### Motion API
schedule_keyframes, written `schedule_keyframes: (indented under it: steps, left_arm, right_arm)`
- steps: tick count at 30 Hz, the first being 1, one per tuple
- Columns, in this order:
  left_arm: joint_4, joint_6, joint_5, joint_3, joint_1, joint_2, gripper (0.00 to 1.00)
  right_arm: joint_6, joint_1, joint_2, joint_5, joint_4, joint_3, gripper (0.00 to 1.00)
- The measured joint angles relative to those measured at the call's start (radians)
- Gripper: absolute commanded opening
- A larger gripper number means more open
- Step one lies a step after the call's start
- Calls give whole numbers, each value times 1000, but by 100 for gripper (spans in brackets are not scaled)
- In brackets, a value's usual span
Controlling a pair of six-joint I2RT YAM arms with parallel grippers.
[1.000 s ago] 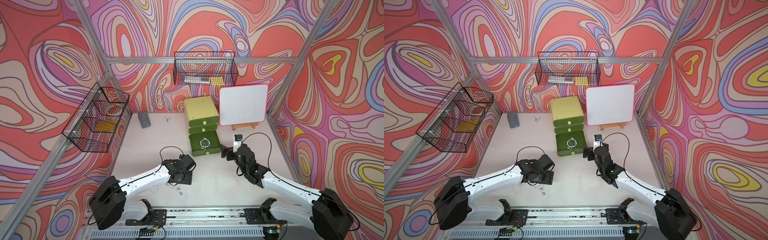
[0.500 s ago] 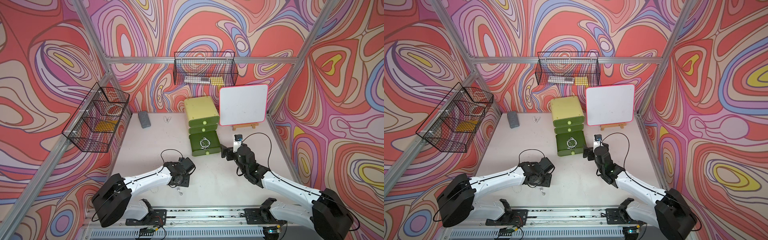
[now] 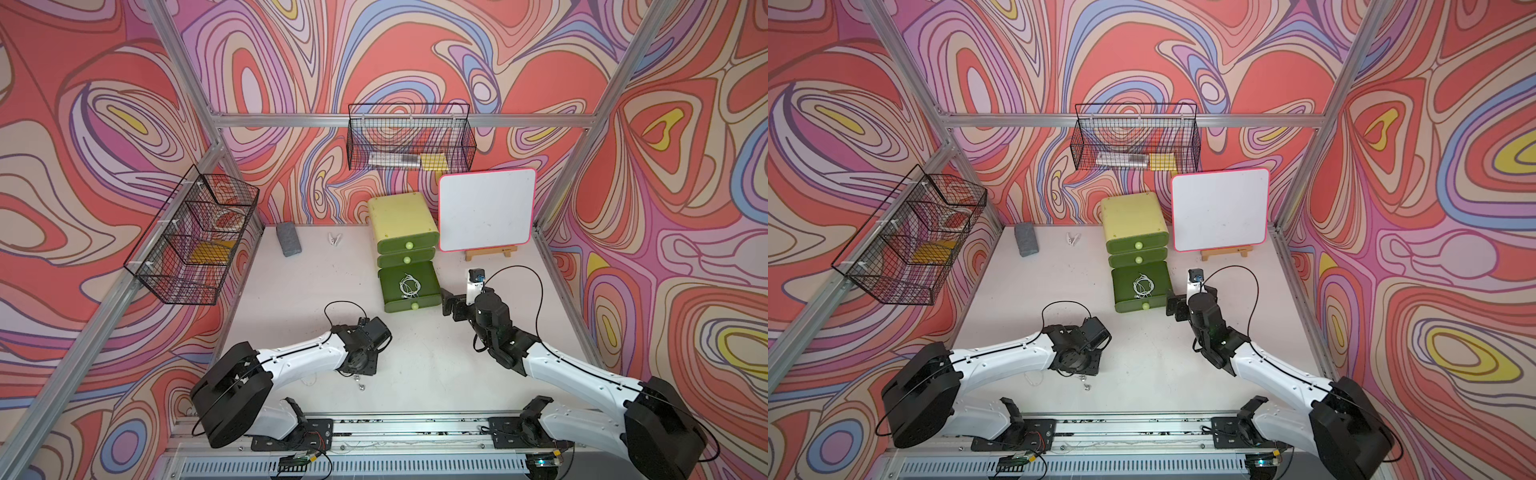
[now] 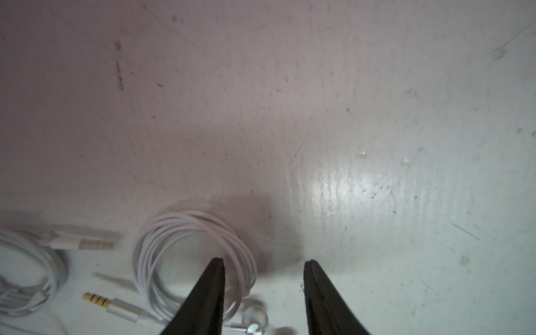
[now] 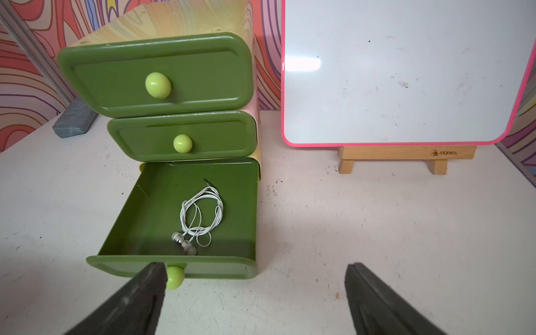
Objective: Place the wired earphones into the drawer by color
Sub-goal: Pick up the wired earphones from the center of the board.
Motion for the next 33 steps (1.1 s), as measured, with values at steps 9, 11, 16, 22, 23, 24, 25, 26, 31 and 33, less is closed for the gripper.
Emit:
schedule_keyframes:
  steps: [9, 11, 16, 22, 23, 24, 25, 26, 31, 33]
  left_arm:
    - [3, 0, 0, -5, 0, 17, 32]
    - [4, 0, 0, -6, 0, 20, 29]
    - [4, 0, 0, -6, 0, 23, 20]
    - [4, 0, -1, -6, 0, 24, 16]
    - [4, 0, -1, -6, 0, 24, 15]
    - [4, 0, -1, -6, 0, 24, 13]
    - [4, 0, -1, -6, 0, 24, 12]
    - [4, 0, -1, -6, 0, 24, 12]
    - [4, 0, -3, -6, 0, 24, 6]
    - [4, 0, -3, -5, 0, 24, 5]
  right_arm:
    - [0, 0, 0, 0, 0, -1, 98]
    - [0, 0, 0, 0, 0, -1, 98]
    - [0, 0, 0, 0, 0, -1, 98]
    - [0, 0, 0, 0, 0, -1, 98]
    - [0, 0, 0, 0, 0, -1, 98]
    - [0, 0, 0, 0, 0, -1, 98]
    - [0, 0, 0, 0, 0, -1, 98]
    - [0, 0, 0, 0, 0, -1, 98]
    - [0, 0, 0, 0, 0, -1, 98]
    - [0, 0, 0, 0, 0, -1, 98]
